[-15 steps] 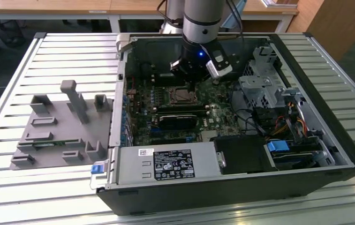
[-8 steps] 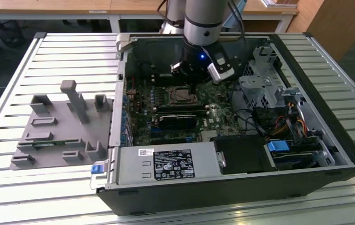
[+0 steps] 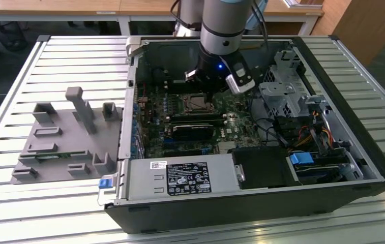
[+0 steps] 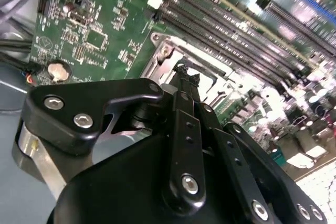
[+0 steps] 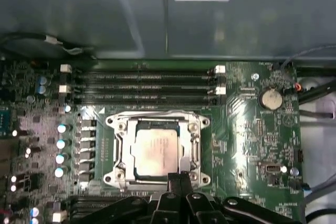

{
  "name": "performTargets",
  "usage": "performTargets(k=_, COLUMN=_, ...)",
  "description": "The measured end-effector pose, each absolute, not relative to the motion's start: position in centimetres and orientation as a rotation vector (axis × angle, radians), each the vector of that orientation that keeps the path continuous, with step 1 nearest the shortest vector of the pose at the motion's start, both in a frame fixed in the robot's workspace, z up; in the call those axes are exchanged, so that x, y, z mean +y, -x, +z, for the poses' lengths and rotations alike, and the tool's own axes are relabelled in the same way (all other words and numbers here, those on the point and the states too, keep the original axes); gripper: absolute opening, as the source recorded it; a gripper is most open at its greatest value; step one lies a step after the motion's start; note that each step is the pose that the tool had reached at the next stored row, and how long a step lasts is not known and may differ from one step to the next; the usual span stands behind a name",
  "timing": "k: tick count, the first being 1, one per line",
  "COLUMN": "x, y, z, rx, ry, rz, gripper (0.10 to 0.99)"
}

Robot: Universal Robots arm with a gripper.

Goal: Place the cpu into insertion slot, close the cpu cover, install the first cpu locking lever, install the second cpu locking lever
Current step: 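Install the second cpu locking lever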

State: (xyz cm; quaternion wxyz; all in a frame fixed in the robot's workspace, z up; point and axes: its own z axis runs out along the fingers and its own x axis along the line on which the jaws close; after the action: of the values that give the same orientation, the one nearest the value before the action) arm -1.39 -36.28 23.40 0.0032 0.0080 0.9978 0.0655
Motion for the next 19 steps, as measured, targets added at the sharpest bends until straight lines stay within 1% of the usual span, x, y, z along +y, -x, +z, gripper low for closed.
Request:
performTargets(k=8, x=-37.7, y=1.5, z=23.4, rx=3.128, ry=-0.025, rz=0.206, gripper=0.106)
performTargets(k=19, x=-38.0, y=3.8, z=23.3, rx=3.128, ry=-0.025, rz=0.206, gripper=0.106)
